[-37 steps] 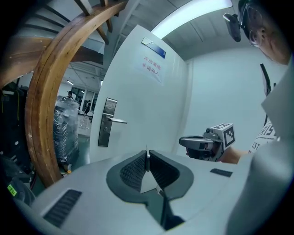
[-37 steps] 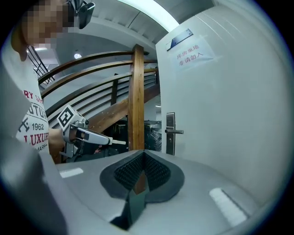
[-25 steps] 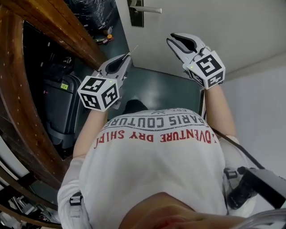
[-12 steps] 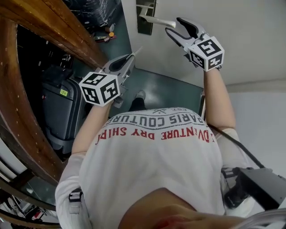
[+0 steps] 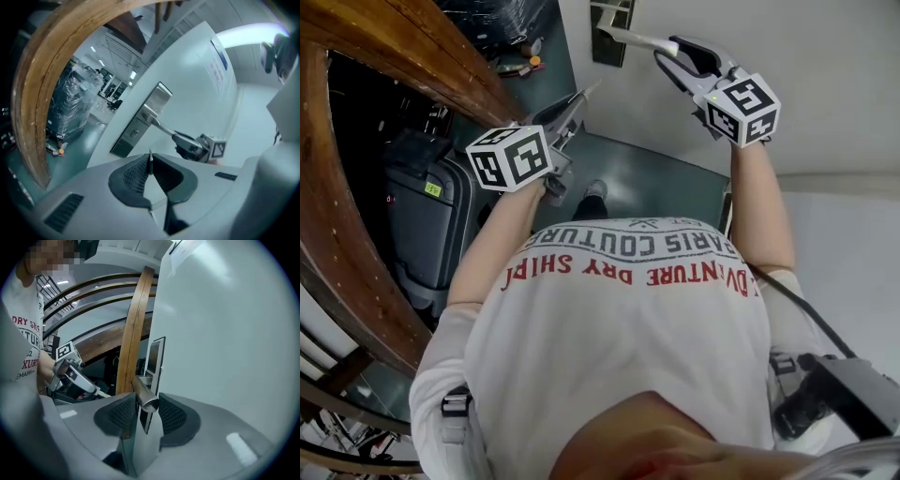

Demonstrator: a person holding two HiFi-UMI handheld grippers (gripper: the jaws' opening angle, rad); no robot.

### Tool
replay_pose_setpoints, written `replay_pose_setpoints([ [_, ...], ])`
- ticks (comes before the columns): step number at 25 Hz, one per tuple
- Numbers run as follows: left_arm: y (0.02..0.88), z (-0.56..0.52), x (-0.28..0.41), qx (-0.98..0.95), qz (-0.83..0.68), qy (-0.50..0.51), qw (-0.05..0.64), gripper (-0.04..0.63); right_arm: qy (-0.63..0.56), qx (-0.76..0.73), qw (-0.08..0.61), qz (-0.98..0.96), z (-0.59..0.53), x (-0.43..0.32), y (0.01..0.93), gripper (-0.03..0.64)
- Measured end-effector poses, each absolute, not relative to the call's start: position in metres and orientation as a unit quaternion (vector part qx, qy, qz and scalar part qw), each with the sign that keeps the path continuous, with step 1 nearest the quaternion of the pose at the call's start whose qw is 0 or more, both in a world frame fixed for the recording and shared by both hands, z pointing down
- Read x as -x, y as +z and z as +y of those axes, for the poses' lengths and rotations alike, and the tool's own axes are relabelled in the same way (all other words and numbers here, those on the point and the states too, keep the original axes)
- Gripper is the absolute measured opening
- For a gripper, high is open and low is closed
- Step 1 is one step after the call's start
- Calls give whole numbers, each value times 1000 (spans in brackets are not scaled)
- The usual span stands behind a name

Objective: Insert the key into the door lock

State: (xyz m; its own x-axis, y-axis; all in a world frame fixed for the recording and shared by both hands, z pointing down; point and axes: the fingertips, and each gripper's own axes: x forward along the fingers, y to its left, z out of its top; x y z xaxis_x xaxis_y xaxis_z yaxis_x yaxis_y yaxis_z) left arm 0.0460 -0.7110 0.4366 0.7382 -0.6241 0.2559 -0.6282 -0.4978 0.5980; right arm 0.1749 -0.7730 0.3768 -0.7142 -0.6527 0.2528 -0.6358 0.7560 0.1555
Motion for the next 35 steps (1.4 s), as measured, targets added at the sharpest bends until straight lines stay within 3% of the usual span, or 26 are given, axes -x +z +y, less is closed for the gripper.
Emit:
replay_pose_setpoints([
  [5, 434, -759, -37, -790, -365, -153, 468, 23, -22, -356, 147, -923, -772, -175, 377, 150],
  [13, 463, -793, -54, -699, -343, -286, 559, 23, -15, -357, 151, -922, -773, -175, 377, 150],
  [35, 464, -806, -78, -653, -358, -363, 560, 23, -9, -357, 151, -922, -772, -174, 376, 150],
])
